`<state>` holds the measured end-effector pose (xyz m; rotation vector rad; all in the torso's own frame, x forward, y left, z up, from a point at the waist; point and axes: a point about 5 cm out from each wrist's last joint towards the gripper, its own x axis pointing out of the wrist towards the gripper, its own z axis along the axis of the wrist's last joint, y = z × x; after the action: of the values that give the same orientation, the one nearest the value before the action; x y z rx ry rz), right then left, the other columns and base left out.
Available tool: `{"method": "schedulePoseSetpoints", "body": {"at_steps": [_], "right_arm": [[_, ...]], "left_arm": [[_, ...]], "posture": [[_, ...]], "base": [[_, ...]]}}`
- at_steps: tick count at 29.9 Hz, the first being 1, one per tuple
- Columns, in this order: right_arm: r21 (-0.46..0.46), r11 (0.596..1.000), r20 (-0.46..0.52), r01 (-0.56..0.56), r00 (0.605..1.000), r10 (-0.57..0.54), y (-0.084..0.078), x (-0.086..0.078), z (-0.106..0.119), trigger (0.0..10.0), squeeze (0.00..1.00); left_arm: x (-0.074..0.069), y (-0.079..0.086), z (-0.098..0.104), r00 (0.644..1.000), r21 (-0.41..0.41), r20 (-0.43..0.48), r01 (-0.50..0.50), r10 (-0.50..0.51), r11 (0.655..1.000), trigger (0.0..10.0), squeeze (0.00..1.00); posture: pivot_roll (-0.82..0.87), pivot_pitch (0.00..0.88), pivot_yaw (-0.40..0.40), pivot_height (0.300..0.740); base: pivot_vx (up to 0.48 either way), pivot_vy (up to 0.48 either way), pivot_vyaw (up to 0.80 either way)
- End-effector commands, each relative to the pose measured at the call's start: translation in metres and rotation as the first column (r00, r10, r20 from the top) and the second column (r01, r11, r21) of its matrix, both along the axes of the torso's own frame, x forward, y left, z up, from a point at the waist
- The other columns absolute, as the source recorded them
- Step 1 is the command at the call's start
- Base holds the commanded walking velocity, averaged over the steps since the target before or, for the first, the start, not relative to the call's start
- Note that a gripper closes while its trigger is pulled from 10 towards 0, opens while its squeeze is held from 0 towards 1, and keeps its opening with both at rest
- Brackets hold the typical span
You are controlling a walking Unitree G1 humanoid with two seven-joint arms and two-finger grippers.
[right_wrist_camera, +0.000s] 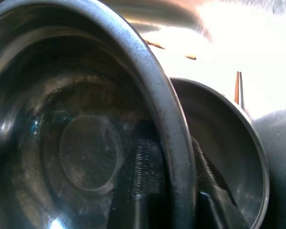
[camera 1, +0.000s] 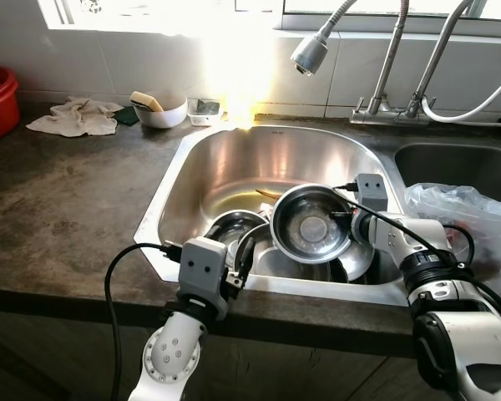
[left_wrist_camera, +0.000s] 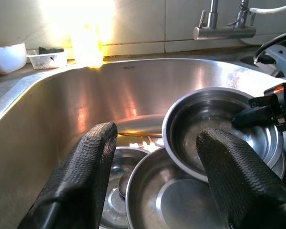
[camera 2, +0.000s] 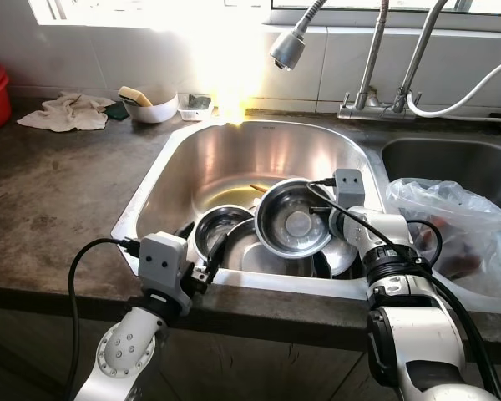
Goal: Kitchen organization
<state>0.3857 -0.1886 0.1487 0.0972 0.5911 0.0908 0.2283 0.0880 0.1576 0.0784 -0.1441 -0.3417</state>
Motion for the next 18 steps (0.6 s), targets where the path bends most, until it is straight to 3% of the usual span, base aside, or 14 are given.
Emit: {"method": "schedulePoseSetpoints", "body": {"at_steps": [1, 4, 8, 12, 15, 16, 17, 18], "right_arm": [[0.002, 1.0, 0.031, 0.028, 0.999, -0.028, -0.006, 0.004, 0.009, 10.0, 1.0], [0.003, 1.0, 0.04, 0.026, 0.999, -0.026, -0.007, 0.005, 0.011, 10.0, 1.0], [0.033, 0.998, 0.185, 0.046, 0.981, -0.051, -0.008, 0.011, 0.035, 10.0, 1.0], [0.007, 0.999, 0.268, 0.049, 0.962, -0.049, -0.007, 0.012, 0.045, 10.0, 1.0], [-0.025, 0.998, 0.39, 0.061, 0.92, -0.047, -0.003, 0.007, 0.058, 10.0, 1.0], [-0.039, 0.997, 0.429, 0.06, 0.903, -0.037, -0.001, 0.005, 0.062, 10.0, 0.09], [-0.043, 0.997, 0.467, 0.07, 0.883, -0.042, 0.0, 0.002, 0.066, 10.0, 0.0], [-0.016, 0.997, 0.52, 0.078, 0.852, -0.058, 0.003, -0.004, 0.072, 10.0, 0.0]], "left_arm": [[-0.002, 0.001, 0.003, 1.0, 0.002, 0.001, -0.001, 0.001, 1.0, 10.0, 0.0], [-0.002, 0.001, 0.003, 1.0, -0.001, 0.0, -0.005, 0.005, 1.0, 10.0, 0.0], [-0.001, 0.0, 0.002, 1.0, -0.003, -0.003, -0.006, 0.006, 1.0, 10.0, 0.0], [-0.001, -0.001, 0.001, 1.0, -0.006, -0.006, -0.001, 0.001, 1.0, 10.0, 0.0], [-0.002, -0.001, 0.0, 1.0, -0.005, -0.007, 0.002, -0.002, 1.0, 10.0, 0.0], [-0.001, -0.001, 0.0, 1.0, -0.004, -0.008, 0.001, -0.001, 1.0, 10.0, 0.0], [-0.001, -0.001, 0.0, 1.0, -0.004, -0.008, -0.001, 0.001, 1.0, 10.0, 0.0], [0.0, 0.0, 0.0, 1.0, -0.003, -0.007, -0.004, 0.004, 1.0, 10.0, 0.0]], "posture": [[0.08, 0.109, -0.056, 0.74], [0.08, 0.112, -0.056, 0.74], [0.07, 0.111, -0.053, 0.74], [0.07, 0.106, -0.053, 0.74], [0.07, 0.103, -0.05, 0.74], [0.07, 0.101, -0.049, 0.74], [0.07, 0.101, -0.049, 0.74], [0.07, 0.098, -0.048, 0.74]], "base": [[0.0, 0.0, 0.0], [0.0, 0.0, 0.0], [0.0, 0.0, 0.0], [0.0, 0.0, 0.0], [0.0, 0.0, 0.0], [0.0, 0.0, 0.0], [0.0, 0.0, 0.0], [0.0, 0.0, 0.0]]}}
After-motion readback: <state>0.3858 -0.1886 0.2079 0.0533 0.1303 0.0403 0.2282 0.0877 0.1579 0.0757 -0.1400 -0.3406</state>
